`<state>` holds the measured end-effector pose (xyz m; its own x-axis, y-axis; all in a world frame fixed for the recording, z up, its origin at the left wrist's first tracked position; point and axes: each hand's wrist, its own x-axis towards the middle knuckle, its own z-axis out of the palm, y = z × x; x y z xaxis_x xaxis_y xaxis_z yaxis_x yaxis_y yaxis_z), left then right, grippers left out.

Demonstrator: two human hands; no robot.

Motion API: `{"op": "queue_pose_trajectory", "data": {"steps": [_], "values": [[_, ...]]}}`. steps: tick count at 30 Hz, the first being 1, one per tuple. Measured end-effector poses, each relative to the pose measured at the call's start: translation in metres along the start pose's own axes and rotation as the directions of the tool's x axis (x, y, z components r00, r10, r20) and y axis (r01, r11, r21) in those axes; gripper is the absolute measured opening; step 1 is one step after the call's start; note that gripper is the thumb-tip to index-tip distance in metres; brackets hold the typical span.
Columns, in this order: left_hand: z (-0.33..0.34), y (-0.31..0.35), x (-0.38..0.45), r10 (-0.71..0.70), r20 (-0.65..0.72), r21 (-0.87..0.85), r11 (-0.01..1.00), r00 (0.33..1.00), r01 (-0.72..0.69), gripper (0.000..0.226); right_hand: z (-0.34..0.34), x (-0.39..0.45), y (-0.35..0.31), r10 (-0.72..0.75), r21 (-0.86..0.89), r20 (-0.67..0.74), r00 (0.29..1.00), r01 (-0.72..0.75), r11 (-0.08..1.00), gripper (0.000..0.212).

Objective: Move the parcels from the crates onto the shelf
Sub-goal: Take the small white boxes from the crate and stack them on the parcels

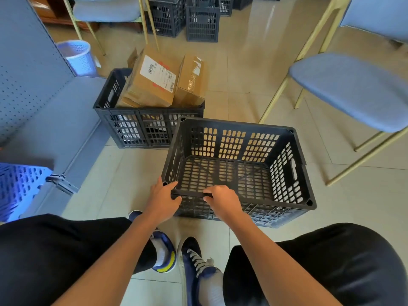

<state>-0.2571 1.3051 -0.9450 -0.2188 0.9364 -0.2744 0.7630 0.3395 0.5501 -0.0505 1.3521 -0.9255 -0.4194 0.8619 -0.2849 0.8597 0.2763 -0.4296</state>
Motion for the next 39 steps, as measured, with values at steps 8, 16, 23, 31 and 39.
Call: {"op": "queue_pose_trajectory", "data": {"steps": [8, 16, 23, 31, 39], "values": [[0.015, 0.016, 0.003, 0.029, 0.127, 0.050, 0.998, 0.991, -0.035, 0.062, -0.004, -0.006, 0.021, 0.113, 0.007, -0.079, 0.990, -0.113, 0.994, 0.023], [0.035, 0.069, -0.004, 0.109, 0.250, 0.064, 0.990, 0.962, -0.129, 0.078, -0.029, -0.027, 0.055, 0.267, -0.059, -0.107, 0.958, -0.274, 0.960, 0.024], [0.015, 0.095, -0.004, 0.168, 0.206, 0.035, 0.983, 0.964, -0.178, 0.058, -0.042, -0.030, 0.061, 0.250, -0.069, -0.145, 0.957, -0.262, 0.963, 0.028], [-0.041, 0.068, 0.023, 0.135, 0.066, 0.220, 0.964, 0.989, -0.146, 0.047, -0.055, 0.011, 0.015, 0.078, 0.007, -0.176, 0.981, -0.078, 0.997, 0.034], [-0.102, 0.008, 0.093, 0.066, -0.071, 0.229, 0.972, 0.995, -0.048, 0.051, -0.055, 0.122, -0.044, -0.063, -0.020, -0.139, 0.988, 0.061, 0.998, 0.042]]}}
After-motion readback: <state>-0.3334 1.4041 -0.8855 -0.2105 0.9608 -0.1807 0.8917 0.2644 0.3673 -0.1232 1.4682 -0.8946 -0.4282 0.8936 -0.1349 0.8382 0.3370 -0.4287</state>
